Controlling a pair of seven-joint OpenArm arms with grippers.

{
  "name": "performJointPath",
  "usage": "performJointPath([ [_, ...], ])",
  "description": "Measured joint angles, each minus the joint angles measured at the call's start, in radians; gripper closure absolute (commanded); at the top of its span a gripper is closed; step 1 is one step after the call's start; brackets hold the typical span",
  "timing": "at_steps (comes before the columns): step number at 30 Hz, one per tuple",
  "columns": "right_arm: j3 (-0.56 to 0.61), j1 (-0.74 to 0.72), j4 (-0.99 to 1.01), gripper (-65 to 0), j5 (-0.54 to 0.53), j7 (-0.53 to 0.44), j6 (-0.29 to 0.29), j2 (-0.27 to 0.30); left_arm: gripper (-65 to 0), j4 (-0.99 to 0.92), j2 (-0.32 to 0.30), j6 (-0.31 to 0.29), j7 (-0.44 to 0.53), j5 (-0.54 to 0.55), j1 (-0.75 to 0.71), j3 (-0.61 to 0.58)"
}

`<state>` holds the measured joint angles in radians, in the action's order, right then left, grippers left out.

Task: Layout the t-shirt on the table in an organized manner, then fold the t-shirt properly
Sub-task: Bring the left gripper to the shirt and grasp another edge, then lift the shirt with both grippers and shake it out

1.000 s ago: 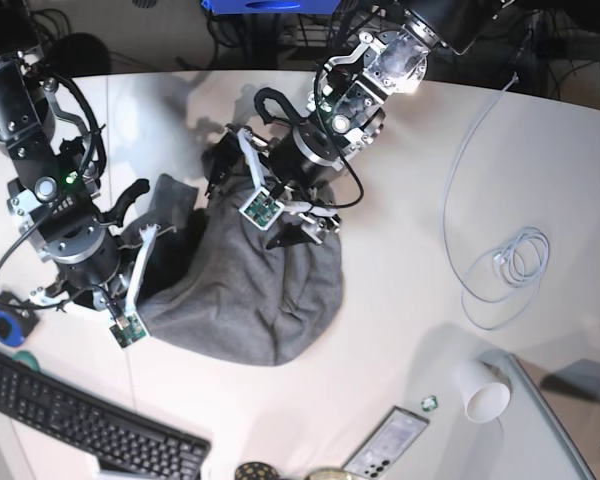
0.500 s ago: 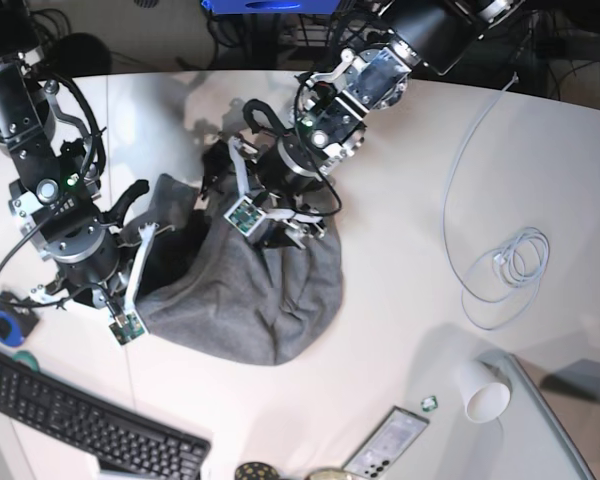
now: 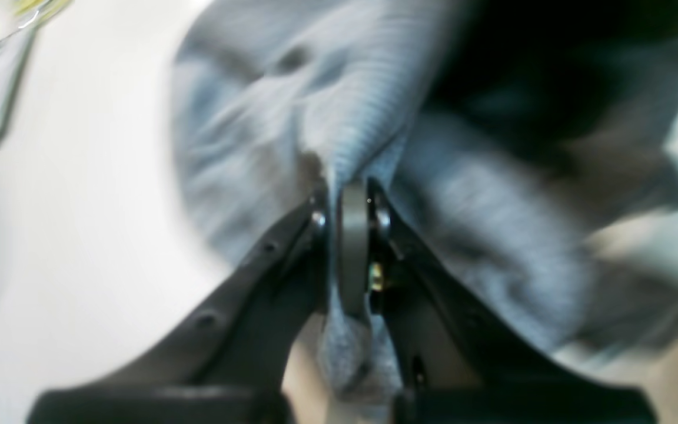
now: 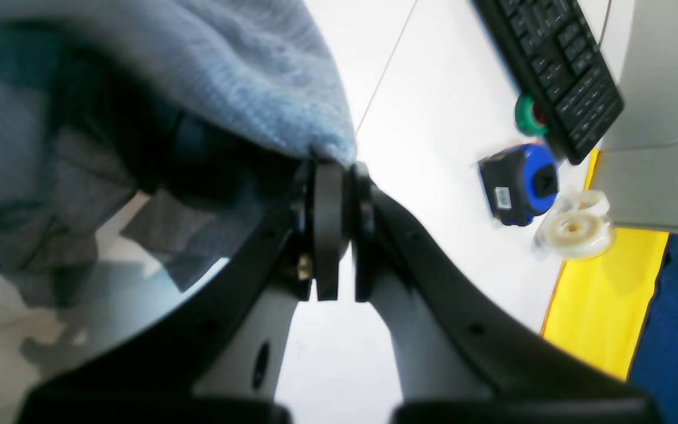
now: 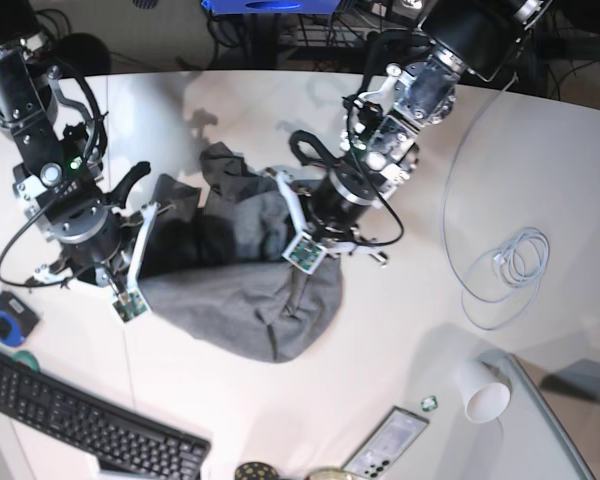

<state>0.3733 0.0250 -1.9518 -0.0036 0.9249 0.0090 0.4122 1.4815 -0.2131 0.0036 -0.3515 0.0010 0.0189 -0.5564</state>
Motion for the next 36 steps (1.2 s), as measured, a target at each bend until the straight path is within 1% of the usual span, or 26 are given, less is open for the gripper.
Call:
performJointPath([
  [2, 0.019, 0.023, 0.0, 0.0, -0.003, -0.001, 0.0, 0.002, 0.0, 0.08, -0.039, -0.006, -0.058, 0.003, -0.018, 0.018],
  [4, 0.033, 0.055, 0.0, 0.0, -0.002, 0.0, 0.0, 0.002, 0.0, 0.18, -0.079, -0.011, -0.073, 0.005, -0.041, 0.056],
  [6, 0.042, 0.071, 0.004, 0.0, -0.016, 0.0, -0.002, 0.003, 0.0, 0.233, -0.123, -0.012, -0.082, 0.004, -0.041, 0.102],
  [7, 0.042, 0.068, 0.014, 0.0, -0.019, -0.009, -0.002, 0.003, 0.0, 0.237, -0.132, -0.012, -0.085, 0.004, -0.035, 0.121],
  [9, 0.046, 0.011, 0.053, 0.0, -0.026, -0.024, -0.011, 0.0, 0.0, 0.229, -0.137, -0.016, -0.132, 0.005, 0.012, 0.118],
  [11, 0.046, -0.064, 0.103, 0.0, -0.014, -0.067, -0.033, 0.001, 0.0, 0.2, -0.126, -0.02, -0.167, 0.007, 0.095, 0.088],
  [12, 0.043, -0.106, 0.141, 0.0, -0.012, -0.079, -0.075, 0.003, 0.0, 0.178, -0.118, -0.023, -0.172, 0.008, 0.142, 0.076],
  [14, 0.04, -0.169, 0.224, 0.0, -0.013, -0.127, -0.131, 0.003, 0.0, 0.12, -0.109, -0.026, -0.154, 0.008, 0.211, 0.068],
  [15, 0.04, -0.195, 0.271, 0.0, -0.019, -0.161, -0.151, 0.0, 0.0, 0.082, -0.1, -0.027, -0.159, 0.008, 0.234, 0.068],
  [18, 0.048, -0.275, 0.415, 0.0, -0.022, -0.27, -0.166, -0.017, 0.0, -0.069, -0.048, -0.033, -0.181, 0.015, 0.293, 0.073],
  [20, 0.049, -0.343, 0.512, 0.0, -0.025, -0.342, -0.175, -0.022, 0.0, -0.169, -0.01, -0.035, -0.175, 0.021, 0.359, 0.084],
  [21, 0.049, -0.382, 0.565, 0.0, -0.021, -0.377, -0.176, -0.025, 0.0, -0.221, 0.016, -0.037, -0.158, 0.021, 0.406, 0.092],
  [23, 0.049, -0.444, 0.648, 0.0, -0.018, -0.432, -0.175, -0.031, 0.0, -0.306, 0.054, -0.035, -0.083, 0.019, 0.481, 0.111],
  [25, 0.049, -0.491, 0.691, 0.0, -0.017, -0.5, -0.175, -0.03, 0.0, -0.366, 0.069, -0.037, -0.046, 0.019, 0.539, 0.128],
  [26, 0.049, -0.51, 0.694, 0.0, -0.018, -0.519, -0.176, -0.028, 0.0, -0.385, 0.072, -0.037, -0.034, 0.018, 0.561, 0.138],
  [28, 0.049, -0.541, 0.687, 0.0, -0.019, -0.547, -0.18, -0.012, 0.0, -0.393, 0.074, -0.04, -0.031, 0.018, 0.593, 0.154],
  [30, 0.05, -0.565, 0.655, 0.0, -0.02, -0.568, -0.186, 0.015, 0.0, -0.383, 0.071, -0.054, -0.036, 0.019, 0.632, 0.177],
  [34, 0.046, -0.602, 0.567, 0.0, -0.015, -0.619, -0.187, 0.054, 0.0, -0.257, 0.074, -0.053, -0.036, 0.019, 0.695, 0.254],
  [36, 0.044, -0.619, 0.516, 0.0, -0.012, -0.622, -0.185, 0.061, 0.0, -0.187, 0.066, -0.045, -0.036, 0.013, 0.719, 0.269],
])
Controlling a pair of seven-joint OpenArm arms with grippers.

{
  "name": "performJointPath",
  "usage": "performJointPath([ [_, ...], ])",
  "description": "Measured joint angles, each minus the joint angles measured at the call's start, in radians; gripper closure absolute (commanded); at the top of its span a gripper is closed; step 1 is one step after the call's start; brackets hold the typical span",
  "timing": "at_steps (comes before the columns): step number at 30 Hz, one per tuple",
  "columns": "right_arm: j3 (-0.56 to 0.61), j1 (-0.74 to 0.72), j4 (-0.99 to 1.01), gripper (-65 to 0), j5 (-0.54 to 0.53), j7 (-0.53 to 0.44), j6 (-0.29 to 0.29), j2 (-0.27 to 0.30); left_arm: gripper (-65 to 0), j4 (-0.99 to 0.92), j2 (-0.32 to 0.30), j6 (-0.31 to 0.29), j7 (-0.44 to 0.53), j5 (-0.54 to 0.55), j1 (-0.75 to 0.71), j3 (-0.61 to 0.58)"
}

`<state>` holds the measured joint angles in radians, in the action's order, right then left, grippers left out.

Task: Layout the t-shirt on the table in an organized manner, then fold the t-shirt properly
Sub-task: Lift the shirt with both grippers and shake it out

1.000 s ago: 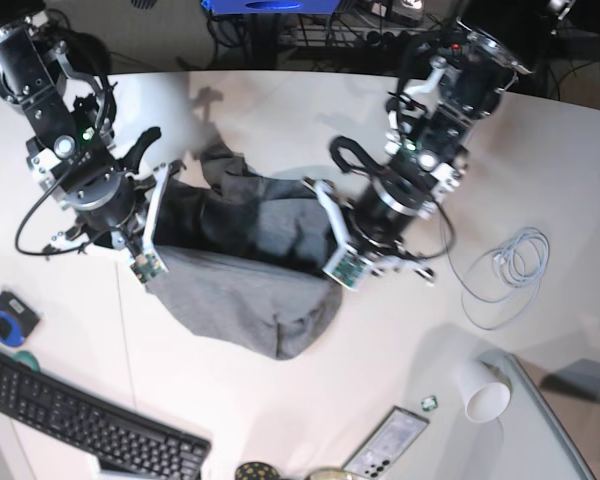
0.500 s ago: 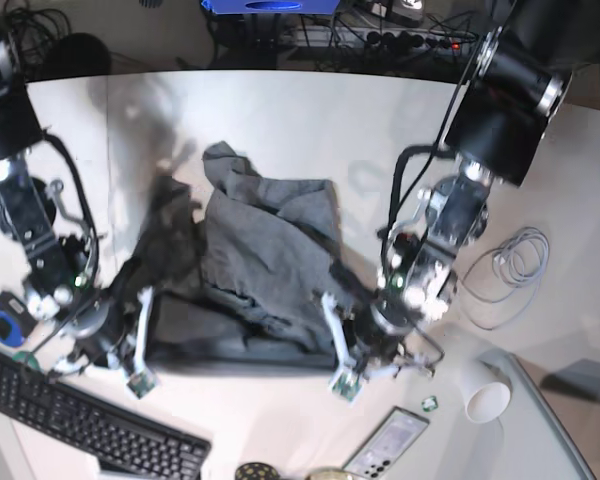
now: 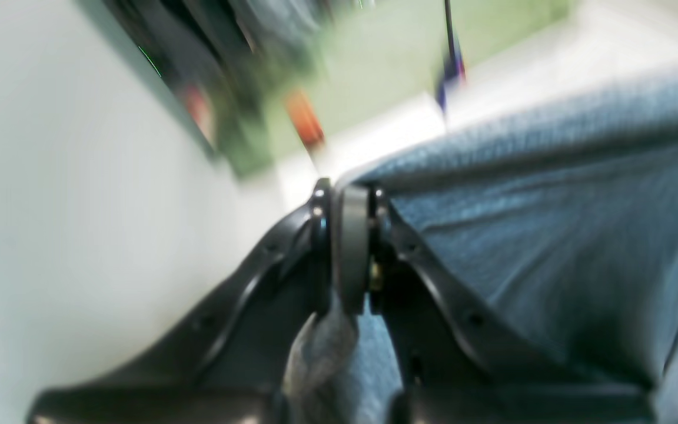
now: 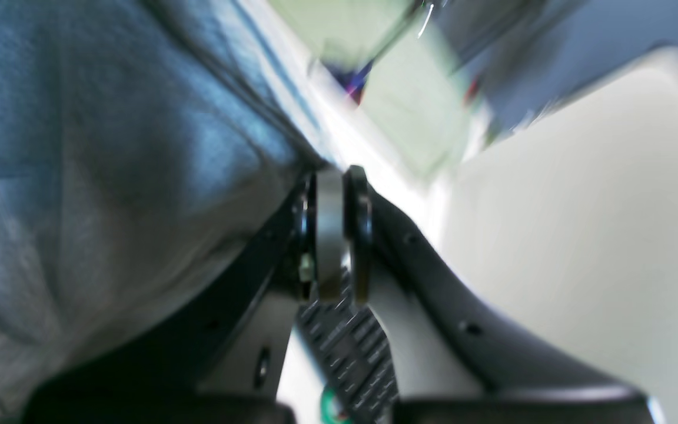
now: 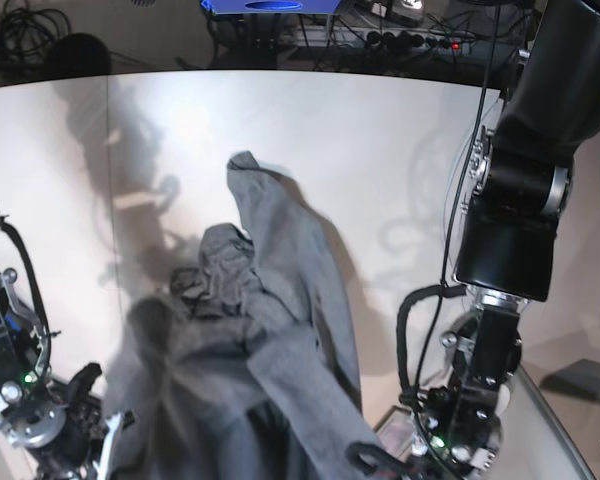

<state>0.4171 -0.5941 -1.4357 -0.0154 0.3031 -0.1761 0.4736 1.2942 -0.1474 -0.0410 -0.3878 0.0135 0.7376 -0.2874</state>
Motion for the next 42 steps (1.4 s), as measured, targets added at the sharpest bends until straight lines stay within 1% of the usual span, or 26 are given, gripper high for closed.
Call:
performJointPath([
  [1, 0.0, -0.01, -0.027, 0.0, 0.024, 0.009, 0.0, 0.0, 0.0, 0.021, -0.003, 0.008, -0.004, -0.003, 0.011, 0.0],
  [3, -0.001, -0.021, -0.098, 0.0, 0.117, 0.013, 0.003, -0.001, 0.0, 0.053, -0.011, 0.008, -0.013, -0.01, 0.035, 0.001],
  [5, -0.002, -0.025, -0.17, 0.0, 0.251, 0.005, 0.003, 0.0, 0.0, 0.078, -0.038, 0.006, -0.005, -0.061, 0.06, -0.002],
  [6, -0.002, -0.025, -0.195, 0.0, 0.302, -0.006, 0.003, 0.0, 0.0, 0.083, -0.045, 0.006, -0.003, -0.091, 0.071, 0.0],
  [8, -0.002, -0.02, -0.236, 0.0, 0.391, -0.013, 0.003, -0.006, 0.0, 0.116, -0.055, 0.006, -0.003, -0.117, 0.082, 0.01],
  [11, -0.002, -0.015, -0.277, 0.0, 0.467, -0.021, 0.003, -0.005, 0.0, 0.192, -0.087, -0.003, -0.001, -0.115, 0.085, 0.027],
  [13, -0.047, 0.008, -0.298, 0.0, 0.502, -0.036, -0.003, -0.011, 0.0, 0.261, -0.108, -0.006, 0.008, -0.116, 0.066, 0.028],
  [15, -0.122, 0.04, -0.305, 0.0, 0.517, -0.05, 0.001, -0.014, 0.0, 0.333, -0.128, -0.013, 0.035, -0.114, 0.009, 0.027],
  [17, -0.201, 0.089, -0.306, 0.0, 0.516, -0.059, -0.002, -0.026, 0.0, 0.393, -0.139, -0.027, 0.037, -0.113, -0.101, 0.022],
  [20, -0.264, 0.21, -0.299, 0.0, 0.514, -0.051, -0.007, -0.029, 0.0, 0.456, -0.138, -0.099, 0.029, -0.118, -0.283, 0.022],
  [22, -0.287, 0.302, -0.291, 0.0, 0.508, -0.043, -0.022, -0.034, 0.0, 0.5, -0.139, -0.118, 0.013, -0.117, -0.398, 0.022],
  [24, -0.324, 0.367, -0.288, 0.0, 0.508, -0.049, -0.024, -0.054, 0.0, 0.538, -0.14, -0.119, 0.021, -0.119, -0.476, 0.023],
  [27, -0.423, 0.462, -0.272, 0.0, 0.507, -0.074, -0.024, -0.111, 0.0, 0.588, -0.138, -0.123, 0.048, -0.113, -0.613, 0.037],
  [32, -0.537, 0.613, -0.2, 0.0, 0.491, -0.061, -0.052, -0.194, 0.0, 0.582, -0.138, -0.137, 0.035, -0.11, -0.826, 0.035],
  [33, -0.569, 0.629, -0.186, 0.0, 0.525, 0.011, -0.014, -0.212, 0.0, 0.584, -0.138, -0.093, 0.007, -0.132, -0.855, 0.035],
  [34, -0.612, 0.642, -0.164, 0.0, 0.549, 0.058, 0.022, -0.221, 0.0, 0.583, -0.143, -0.046, -0.014, -0.156, -0.884, 0.047],
  [35, -0.65, 0.658, -0.146, 0.0, 0.547, 0.056, 0.027, -0.214, 0.0, 0.577, -0.159, -0.048, -0.021, -0.159, -0.914, 0.062],
  [36, -0.663, 0.672, -0.133, 0.0, 0.561, 0.051, 0.036, -0.208, 0.0, 0.571, -0.172, -0.048, -0.021, -0.161, -0.939, 0.064],
  [37, -0.669, 0.681, -0.109, 0.0, 0.562, 0.037, 0.05, -0.22, 0.0, 0.569, -0.168, -0.044, -0.018, -0.163, -0.968, 0.062],
  [38, -0.67, 0.684, -0.073, 0.0, 0.558, 0.031, 0.047, -0.241, 0.0, 0.563, -0.156, -0.049, -0.014, -0.161, -0.992, 0.055],
  [40, -0.655, 0.684, 0.007, 0.0, 0.536, 0.026, 0.019, -0.283, 0.0, 0.536, -0.148, -0.069, -0.011, -0.143, -1.021, 0.018],
  [41, -0.649, 0.689, 0.045, 0.0, 0.532, 0.014, 0.01, -0.293, 0.0, 0.525, -0.148, -0.071, -0.011, -0.145, -1.032, 0.003],
  [42, -0.649, 0.692, 0.084, 0.0, 0.533, 0.022, 0.009, -0.294, 0.0, 0.512, -0.151, -0.068, -0.013, -0.145, -1.041, -0.006],
])
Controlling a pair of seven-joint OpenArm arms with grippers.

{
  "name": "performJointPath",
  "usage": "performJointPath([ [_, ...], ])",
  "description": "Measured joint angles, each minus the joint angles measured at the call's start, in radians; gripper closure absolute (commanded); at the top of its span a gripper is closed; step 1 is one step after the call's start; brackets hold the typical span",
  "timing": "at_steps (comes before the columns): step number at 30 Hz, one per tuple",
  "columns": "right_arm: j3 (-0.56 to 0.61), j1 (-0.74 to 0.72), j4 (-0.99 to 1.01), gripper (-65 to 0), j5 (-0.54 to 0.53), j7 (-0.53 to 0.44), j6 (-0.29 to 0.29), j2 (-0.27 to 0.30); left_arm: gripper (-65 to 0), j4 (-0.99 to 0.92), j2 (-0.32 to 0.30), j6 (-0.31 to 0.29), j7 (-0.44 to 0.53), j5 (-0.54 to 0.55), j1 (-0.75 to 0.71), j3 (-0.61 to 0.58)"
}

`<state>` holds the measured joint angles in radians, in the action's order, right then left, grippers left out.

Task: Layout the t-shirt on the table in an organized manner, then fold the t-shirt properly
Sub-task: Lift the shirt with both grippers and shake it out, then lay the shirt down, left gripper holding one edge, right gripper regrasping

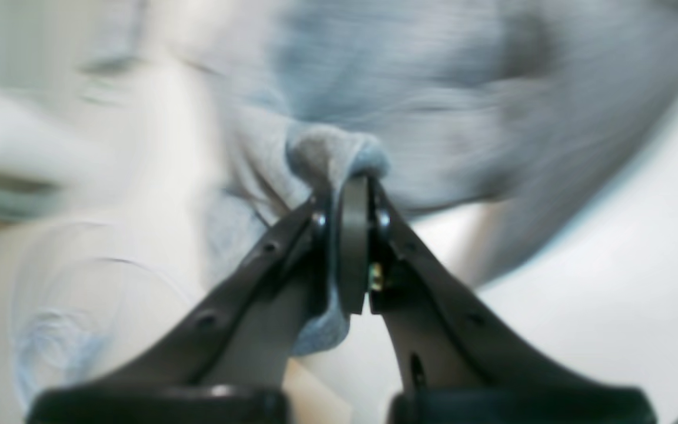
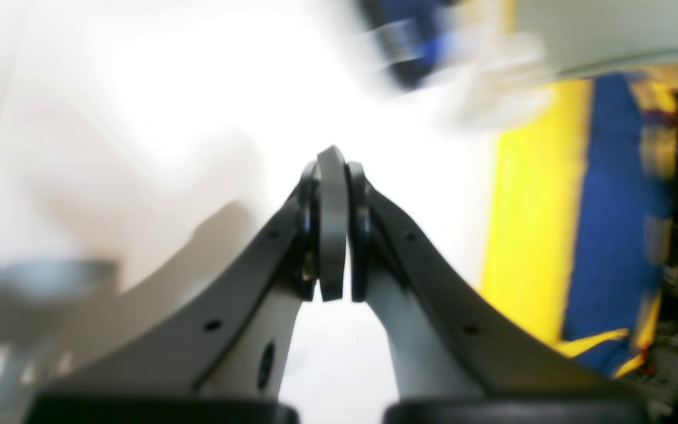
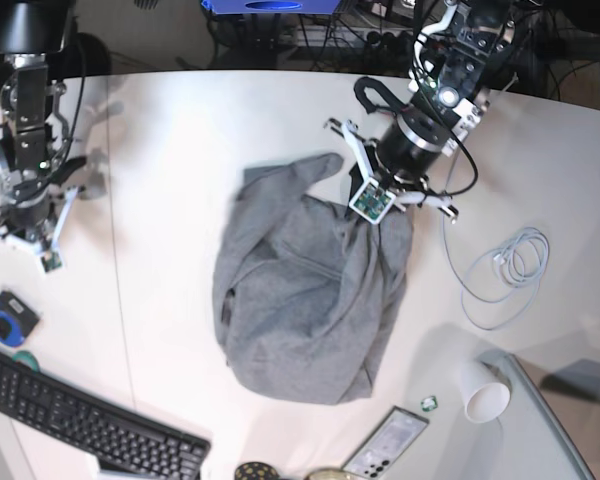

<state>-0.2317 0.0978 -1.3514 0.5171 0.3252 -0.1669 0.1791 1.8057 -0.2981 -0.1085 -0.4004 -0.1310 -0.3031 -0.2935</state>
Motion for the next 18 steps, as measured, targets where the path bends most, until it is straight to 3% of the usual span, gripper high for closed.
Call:
performJointPath([
  [5, -0.018, -0.032, 0.071, 0.0, 0.016, 0.013, 0.018, 0.03, 0.0, -0.08, -0.009, 0.019, 0.001, -0.014, -0.019, -0.063],
  [13, 0.024, 0.044, -0.074, 0.0, 0.018, 0.021, 0.017, -0.072, 0.0, -0.139, -0.008, 0.007, 0.0, -0.003, -0.022, -0.097],
  [18, 0.137, 0.096, -0.238, -2.3, 0.015, -0.001, -0.184, -0.175, 0.0, -0.121, -0.01, 0.006, -0.139, -0.003, -0.032, -0.044],
])
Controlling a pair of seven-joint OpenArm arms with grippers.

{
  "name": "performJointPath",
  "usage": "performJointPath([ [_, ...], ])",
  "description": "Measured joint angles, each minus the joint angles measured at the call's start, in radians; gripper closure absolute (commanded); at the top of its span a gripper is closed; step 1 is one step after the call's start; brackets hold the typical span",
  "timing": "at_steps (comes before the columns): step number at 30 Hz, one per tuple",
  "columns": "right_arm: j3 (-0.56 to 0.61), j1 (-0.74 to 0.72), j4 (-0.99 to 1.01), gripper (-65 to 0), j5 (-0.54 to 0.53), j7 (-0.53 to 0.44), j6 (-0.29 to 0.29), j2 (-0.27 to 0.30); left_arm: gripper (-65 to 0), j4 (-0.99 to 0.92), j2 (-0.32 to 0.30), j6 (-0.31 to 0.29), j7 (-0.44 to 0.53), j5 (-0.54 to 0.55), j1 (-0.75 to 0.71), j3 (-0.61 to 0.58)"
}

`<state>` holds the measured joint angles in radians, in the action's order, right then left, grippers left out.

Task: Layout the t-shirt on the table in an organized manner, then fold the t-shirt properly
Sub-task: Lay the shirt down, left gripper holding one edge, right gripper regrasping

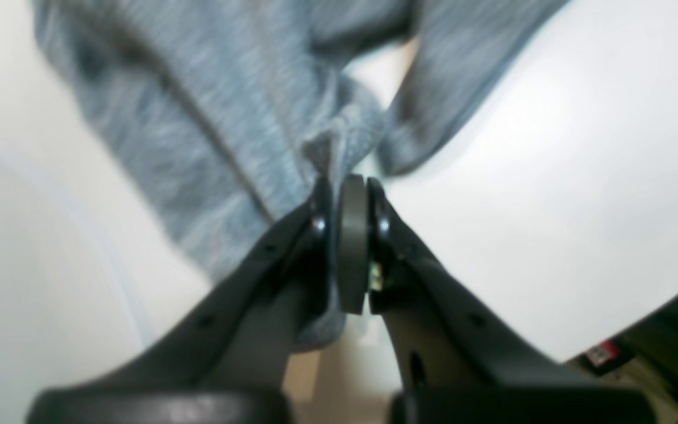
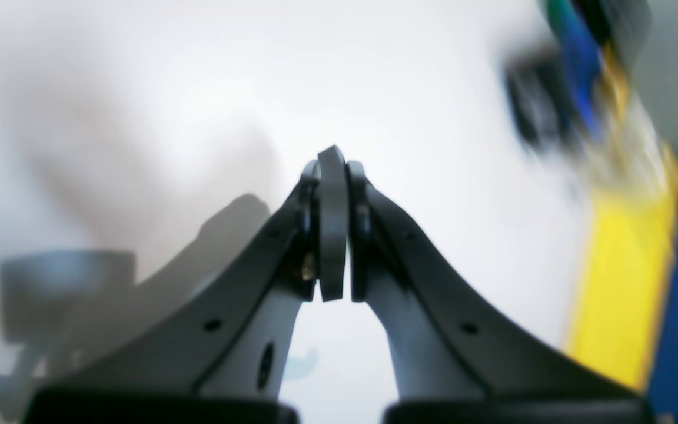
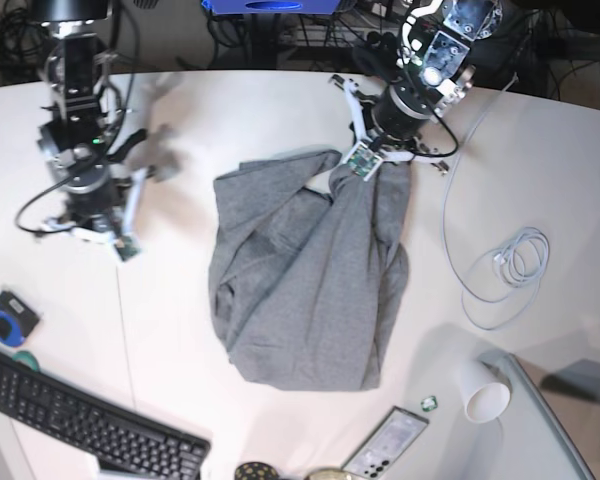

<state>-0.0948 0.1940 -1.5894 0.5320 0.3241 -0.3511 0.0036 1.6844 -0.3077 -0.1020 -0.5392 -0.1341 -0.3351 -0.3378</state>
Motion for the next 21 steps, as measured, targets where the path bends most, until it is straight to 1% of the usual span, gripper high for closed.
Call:
performJointPath([
  [2, 0.047, 0.021, -0.036, -7.7, -0.002, -0.002, -0.085, -0.031, 0.0, 0.016, -0.006, 0.001, -0.004, -0.001, 0.003, 0.006],
  [4, 0.089, 0.05, -0.053, -17.9, -0.001, 0.0, -0.135, -0.053, 0.0, 0.034, -0.007, 0.001, -0.003, -0.004, 0.003, 0.007],
  [5, 0.1, 0.058, -0.053, -22.7, -0.002, 0.003, -0.151, -0.06, 0.0, 0.035, -0.002, 0.001, 0.001, -0.004, 0.003, 0.007],
  [6, 0.112, 0.065, -0.052, -27.9, 0.005, 0.016, -0.156, -0.066, 0.0, 0.035, 0.0, 0.0, 0.001, 0.0, 0.002, 0.002],
  [7, 0.12, 0.067, -0.048, -31.8, 0.006, 0.017, -0.155, -0.072, 0.0, 0.035, -0.002, -0.003, 0.0, 0.003, -0.004, 0.001],
  [8, 0.134, 0.064, -0.042, -33.9, 0.008, 0.016, -0.156, -0.075, 0.0, 0.035, -0.01, -0.002, 0.0, 0.003, -0.006, 0.0],
  [10, 0.163, 0.062, -0.021, -34.4, 0.006, 0.011, -0.155, -0.085, 0.0, 0.034, -0.023, 0.0, -0.002, -0.001, -0.009, 0.002],
  [14, 0.22, 0.068, 0.039, -34.7, -0.001, 0.01, -0.155, -0.092, 0.0, 0.034, -0.022, 0.001, 0.0, 0.0, -0.005, 0.001],
  [16, 0.226, 0.062, 0.087, -34.4, 0.001, 0.01, -0.155, -0.093, 0.0, 0.034, -0.022, 0.0, 0.0, 0.0, -0.008, 0.0],
  [18, 0.225, 0.041, 0.144, -34.1, 0.01, 0.021, -0.155, -0.099, 0.0, 0.033, -0.045, 0.0, 0.004, 0.0, -0.008, -0.009],
  [20, 0.225, 0.022, 0.173, -32.0, 0.003, 0.013, -0.155, -0.103, 0.0, 0.032, -0.061, 0.001, 0.003, -0.001, -0.01, -0.009],
  [21, 0.225, 0.014, 0.182, -28.8, 0.004, 0.011, -0.154, -0.104, 0.0, 0.032, -0.061, 0.001, 0.004, 0.0, -0.015, 0.0],
])
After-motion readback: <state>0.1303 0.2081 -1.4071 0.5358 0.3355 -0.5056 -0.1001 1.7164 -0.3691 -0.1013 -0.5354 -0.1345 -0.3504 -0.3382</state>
